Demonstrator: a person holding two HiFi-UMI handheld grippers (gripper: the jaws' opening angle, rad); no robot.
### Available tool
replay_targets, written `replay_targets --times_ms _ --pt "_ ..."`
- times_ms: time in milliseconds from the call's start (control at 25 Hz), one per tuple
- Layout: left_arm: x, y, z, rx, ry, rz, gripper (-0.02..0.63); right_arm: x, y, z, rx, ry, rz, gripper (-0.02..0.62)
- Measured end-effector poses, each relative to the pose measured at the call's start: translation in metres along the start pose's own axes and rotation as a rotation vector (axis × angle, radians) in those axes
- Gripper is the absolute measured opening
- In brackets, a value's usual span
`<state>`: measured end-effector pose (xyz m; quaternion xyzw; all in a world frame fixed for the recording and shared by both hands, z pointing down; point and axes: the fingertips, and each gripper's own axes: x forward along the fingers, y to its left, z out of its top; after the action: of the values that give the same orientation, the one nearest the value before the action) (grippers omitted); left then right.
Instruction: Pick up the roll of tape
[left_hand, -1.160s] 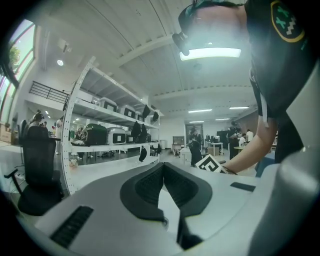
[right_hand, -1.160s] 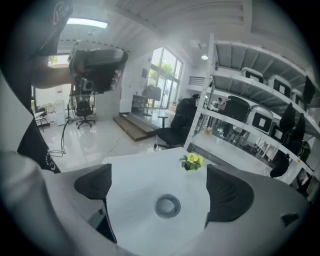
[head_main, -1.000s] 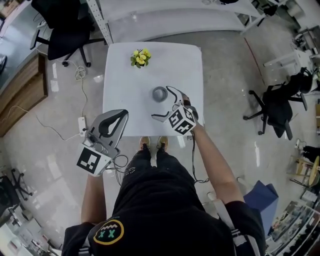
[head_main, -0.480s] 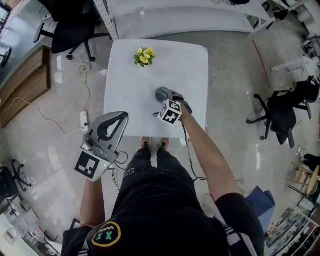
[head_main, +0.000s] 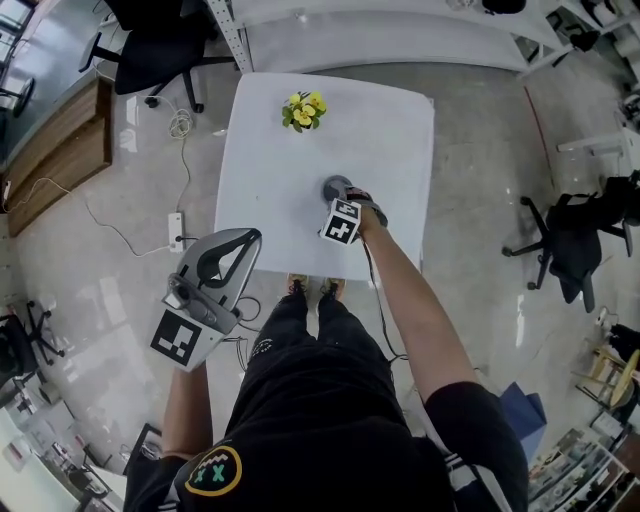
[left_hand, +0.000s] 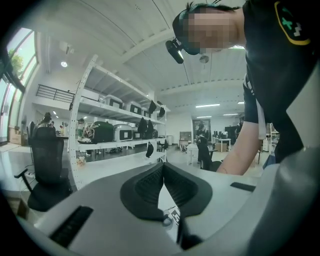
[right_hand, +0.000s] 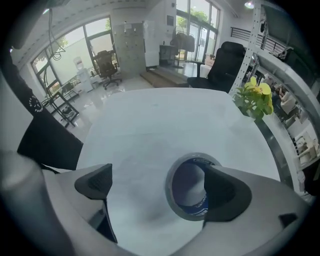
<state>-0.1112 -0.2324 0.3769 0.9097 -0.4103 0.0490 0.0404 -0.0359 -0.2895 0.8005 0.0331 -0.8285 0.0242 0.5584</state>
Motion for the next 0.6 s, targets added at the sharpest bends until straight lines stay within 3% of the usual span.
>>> replay_targets --times_ms 600 --pt "0.0 0.004 -0.002 -0.003 0.015 0.032 0.018 0.03 0.01 -0.022 -0.09 0.144 0.064 0.555"
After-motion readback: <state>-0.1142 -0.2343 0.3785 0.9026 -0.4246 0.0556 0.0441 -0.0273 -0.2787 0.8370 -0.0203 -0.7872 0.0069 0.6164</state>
